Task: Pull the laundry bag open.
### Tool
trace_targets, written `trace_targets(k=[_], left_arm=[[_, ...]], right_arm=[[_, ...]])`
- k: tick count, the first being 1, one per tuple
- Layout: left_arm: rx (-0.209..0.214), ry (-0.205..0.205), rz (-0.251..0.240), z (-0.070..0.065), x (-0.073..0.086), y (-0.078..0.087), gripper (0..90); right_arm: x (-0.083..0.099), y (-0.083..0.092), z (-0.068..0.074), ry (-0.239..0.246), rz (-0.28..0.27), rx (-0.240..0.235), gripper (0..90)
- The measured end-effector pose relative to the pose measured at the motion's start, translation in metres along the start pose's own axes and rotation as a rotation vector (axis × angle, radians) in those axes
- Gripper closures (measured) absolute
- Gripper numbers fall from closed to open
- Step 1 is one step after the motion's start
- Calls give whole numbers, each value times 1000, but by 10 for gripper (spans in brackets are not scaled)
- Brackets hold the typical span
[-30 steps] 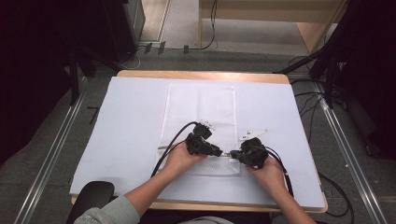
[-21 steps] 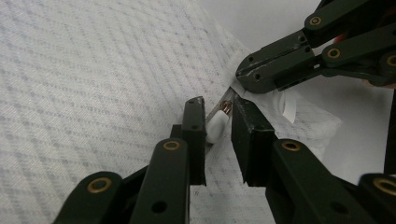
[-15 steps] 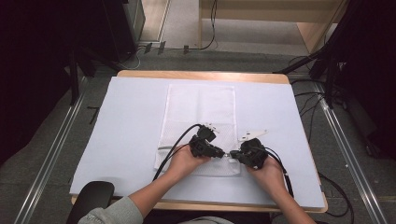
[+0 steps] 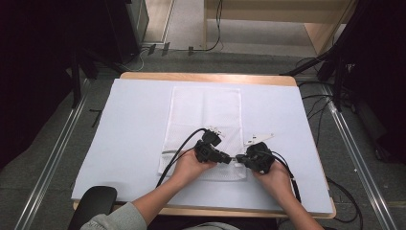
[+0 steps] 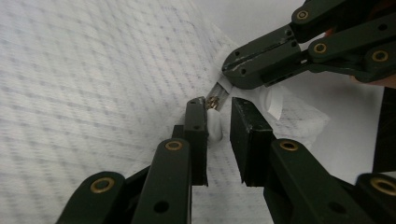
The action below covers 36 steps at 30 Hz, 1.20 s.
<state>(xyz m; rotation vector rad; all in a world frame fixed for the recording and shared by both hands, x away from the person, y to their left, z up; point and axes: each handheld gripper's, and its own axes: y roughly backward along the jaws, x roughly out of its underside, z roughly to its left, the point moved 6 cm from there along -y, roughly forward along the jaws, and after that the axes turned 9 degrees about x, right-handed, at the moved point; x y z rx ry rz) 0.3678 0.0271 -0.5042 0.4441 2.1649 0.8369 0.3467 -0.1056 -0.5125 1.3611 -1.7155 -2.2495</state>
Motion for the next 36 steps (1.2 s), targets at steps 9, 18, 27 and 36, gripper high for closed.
trace_targets(k=[9,18,27,36], left_arm=[[44,57,0,6,2,2,736],[25,67,-3,2,4,2,741],[58,92,-10,0,6,-3,761],[67,75,-7,1,4,-5,877]], right_arm=[[0,0,0,-2,2,0,900],[0,0,0,5,0,-1,900],[0,0,0,10,-2,7,900],[0,0,1,7,3,7,900]])
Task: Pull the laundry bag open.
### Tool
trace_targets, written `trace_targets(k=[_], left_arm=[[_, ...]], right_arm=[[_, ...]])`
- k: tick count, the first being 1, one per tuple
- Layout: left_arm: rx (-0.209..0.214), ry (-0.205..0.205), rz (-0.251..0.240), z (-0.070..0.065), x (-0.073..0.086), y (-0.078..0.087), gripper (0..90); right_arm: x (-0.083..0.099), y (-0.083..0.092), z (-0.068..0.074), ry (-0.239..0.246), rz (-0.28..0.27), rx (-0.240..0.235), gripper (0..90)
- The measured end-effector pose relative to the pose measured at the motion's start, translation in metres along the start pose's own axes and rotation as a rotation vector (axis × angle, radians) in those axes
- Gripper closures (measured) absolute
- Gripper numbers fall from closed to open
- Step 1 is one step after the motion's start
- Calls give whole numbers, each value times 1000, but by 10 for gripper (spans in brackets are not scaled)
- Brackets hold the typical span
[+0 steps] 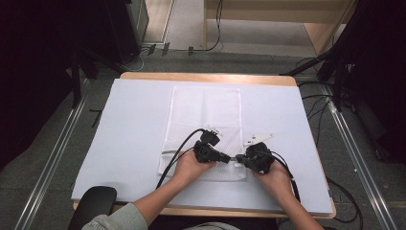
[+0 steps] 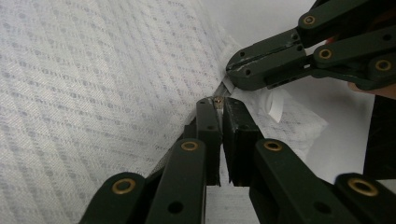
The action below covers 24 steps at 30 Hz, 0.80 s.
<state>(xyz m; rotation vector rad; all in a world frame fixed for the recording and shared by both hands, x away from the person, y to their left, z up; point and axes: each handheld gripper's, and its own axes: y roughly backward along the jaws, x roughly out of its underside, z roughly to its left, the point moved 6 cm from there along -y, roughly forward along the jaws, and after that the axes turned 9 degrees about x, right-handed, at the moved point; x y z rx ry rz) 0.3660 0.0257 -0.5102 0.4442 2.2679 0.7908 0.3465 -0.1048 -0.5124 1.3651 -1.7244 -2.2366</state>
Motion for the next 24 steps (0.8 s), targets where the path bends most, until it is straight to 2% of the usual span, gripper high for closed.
trace_targets(k=[2,5,7,9,10,12,14,15,17,18,24], left_arm=[[5,3,14,1,0,1,881],[11,11,23,2,-1,3,884],[10,1,35,1,-1,4,884],[-9,-7,41,3,0,8,886],[-5,13,51,6,0,12,886],[-15,11,57,11,1,20,886],[-8,26,52,13,4,29,885],[3,35,70,14,5,32,885],[5,38,73,17,8,41,885],[-7,40,78,20,9,45,884],[-31,16,72,26,17,71,884]], right_arm=[[0,0,0,-1,0,3,900],[1,0,2,24,-4,22,900],[1,0,2,20,-10,23,900],[1,0,1,18,-9,23,900],[1,0,1,18,-12,24,900],[2,0,1,18,-12,26,900],[2,0,1,15,-12,24,900],[2,0,1,17,-13,25,900],[2,0,1,18,-13,25,900],[2,0,1,19,-13,26,900],[2,0,0,25,-30,13,900]])
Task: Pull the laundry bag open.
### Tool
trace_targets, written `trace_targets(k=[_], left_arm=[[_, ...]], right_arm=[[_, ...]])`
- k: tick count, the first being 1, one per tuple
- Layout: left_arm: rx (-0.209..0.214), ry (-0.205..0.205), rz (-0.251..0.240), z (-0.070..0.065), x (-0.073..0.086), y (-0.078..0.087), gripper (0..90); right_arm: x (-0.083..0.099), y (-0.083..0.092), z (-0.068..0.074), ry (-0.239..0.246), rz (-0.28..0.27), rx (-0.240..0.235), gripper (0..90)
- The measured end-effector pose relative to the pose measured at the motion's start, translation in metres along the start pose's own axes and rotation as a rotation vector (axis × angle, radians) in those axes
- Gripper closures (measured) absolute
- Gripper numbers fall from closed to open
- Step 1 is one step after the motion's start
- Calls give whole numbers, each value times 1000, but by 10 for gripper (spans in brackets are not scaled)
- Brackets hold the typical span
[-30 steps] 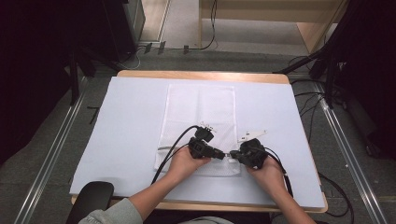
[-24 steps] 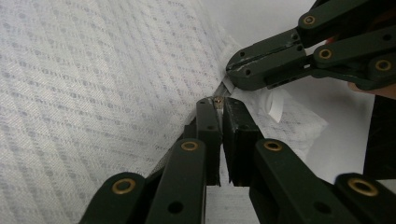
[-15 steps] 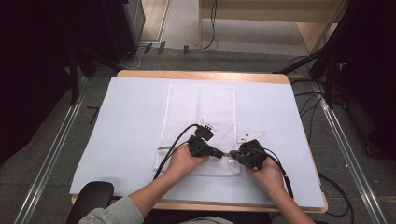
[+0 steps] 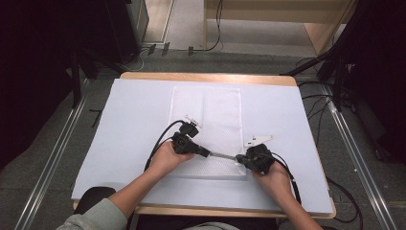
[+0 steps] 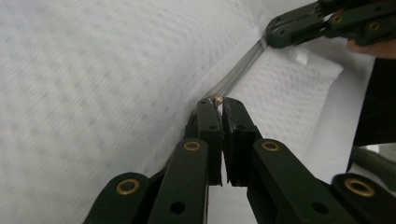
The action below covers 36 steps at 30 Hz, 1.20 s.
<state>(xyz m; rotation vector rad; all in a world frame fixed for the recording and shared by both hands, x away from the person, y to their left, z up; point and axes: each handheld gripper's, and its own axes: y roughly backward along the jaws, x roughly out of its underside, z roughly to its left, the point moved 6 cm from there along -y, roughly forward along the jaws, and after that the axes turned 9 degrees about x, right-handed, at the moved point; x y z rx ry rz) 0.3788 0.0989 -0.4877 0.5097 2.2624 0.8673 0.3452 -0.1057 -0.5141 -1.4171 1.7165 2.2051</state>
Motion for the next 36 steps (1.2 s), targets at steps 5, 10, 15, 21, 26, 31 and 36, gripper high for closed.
trace_targets(k=[5,10,15,21,26,31,36], left_arm=[[-1,23,-10,9,13,16,884],[-13,19,-14,13,20,30,883],[-19,55,-27,23,34,44,883],[-47,71,-60,33,48,66,883],[-53,90,-76,40,58,79,883],[-76,112,-80,47,70,91,883],[-96,150,-100,55,83,105,884]], right_arm=[[1,0,0,7,-8,1,900],[1,0,0,-1,-7,0,900],[1,0,0,1,-6,-5,900],[1,0,-1,3,-7,-6,900],[1,0,-1,2,-9,-9,900],[0,0,-1,9,-10,-14,900],[0,0,-1,13,-9,-18,900]])
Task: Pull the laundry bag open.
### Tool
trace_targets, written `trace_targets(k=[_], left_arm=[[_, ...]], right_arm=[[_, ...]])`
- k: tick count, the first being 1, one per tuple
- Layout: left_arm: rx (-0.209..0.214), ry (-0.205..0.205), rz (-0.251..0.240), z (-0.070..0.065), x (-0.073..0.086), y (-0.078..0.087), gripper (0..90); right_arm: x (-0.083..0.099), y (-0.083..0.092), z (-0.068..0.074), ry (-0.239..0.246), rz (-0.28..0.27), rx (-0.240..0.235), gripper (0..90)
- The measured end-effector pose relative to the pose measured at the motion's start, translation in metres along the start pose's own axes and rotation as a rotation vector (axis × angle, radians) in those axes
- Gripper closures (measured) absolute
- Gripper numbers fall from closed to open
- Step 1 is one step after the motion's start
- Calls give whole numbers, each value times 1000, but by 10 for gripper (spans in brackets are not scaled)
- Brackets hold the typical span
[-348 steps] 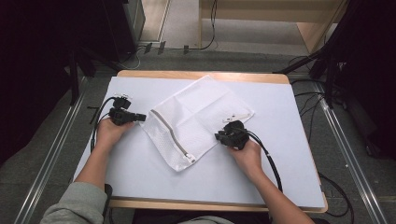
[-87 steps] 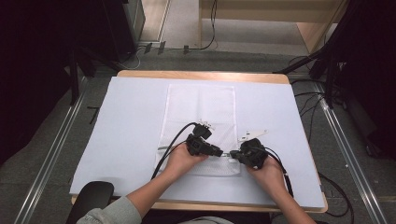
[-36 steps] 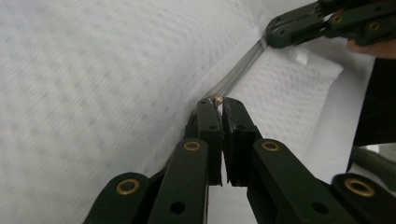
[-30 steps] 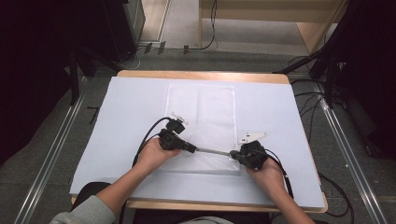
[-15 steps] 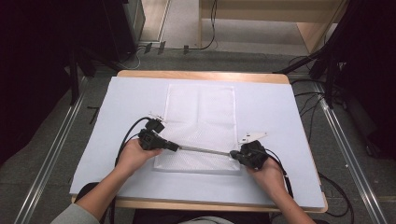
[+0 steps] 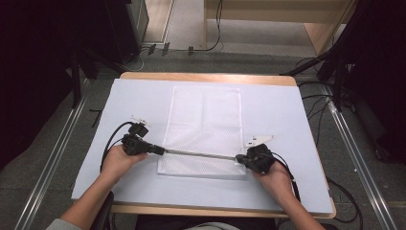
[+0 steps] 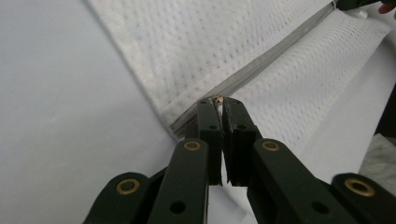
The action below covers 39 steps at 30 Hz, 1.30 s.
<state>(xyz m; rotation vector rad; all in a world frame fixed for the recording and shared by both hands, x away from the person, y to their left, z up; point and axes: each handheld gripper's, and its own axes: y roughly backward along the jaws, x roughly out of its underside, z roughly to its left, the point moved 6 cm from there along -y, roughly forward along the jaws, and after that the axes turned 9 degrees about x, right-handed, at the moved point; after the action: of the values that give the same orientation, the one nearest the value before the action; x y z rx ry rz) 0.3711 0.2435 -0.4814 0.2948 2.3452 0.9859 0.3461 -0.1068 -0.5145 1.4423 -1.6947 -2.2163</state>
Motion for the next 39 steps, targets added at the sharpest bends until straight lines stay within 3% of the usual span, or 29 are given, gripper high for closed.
trace_targets(k=[1,2,5,13,18,23,27,29,33,39], left_arm=[[4,10,-2,2,3,3,884],[-23,4,0,5,6,7,884],[8,32,-10,9,13,10,885],[11,18,-20,7,14,9,880],[25,21,-31,7,15,7,871],[35,3,-23,5,17,6,866],[24,-45,-46,1,14,5,692],[5,-79,-64,1,13,7,650],[-22,-97,-94,1,10,8,521],[-72,-119,-169,6,5,18,435]], right_arm=[[0,0,0,-1,4,1,900],[0,0,0,1,4,1,900],[0,0,0,2,3,-4,900],[-2,-1,-1,9,10,-19,900],[-3,1,-1,-30,25,-49,900],[-7,4,-1,-27,-13,-77,890],[-11,9,-5,-48,-53,-78,870],[-13,12,-10,-61,-77,-77,852],[-15,19,-18,-97,-108,-68,806],[-15,25,-35,-129,-163,-44,690]])
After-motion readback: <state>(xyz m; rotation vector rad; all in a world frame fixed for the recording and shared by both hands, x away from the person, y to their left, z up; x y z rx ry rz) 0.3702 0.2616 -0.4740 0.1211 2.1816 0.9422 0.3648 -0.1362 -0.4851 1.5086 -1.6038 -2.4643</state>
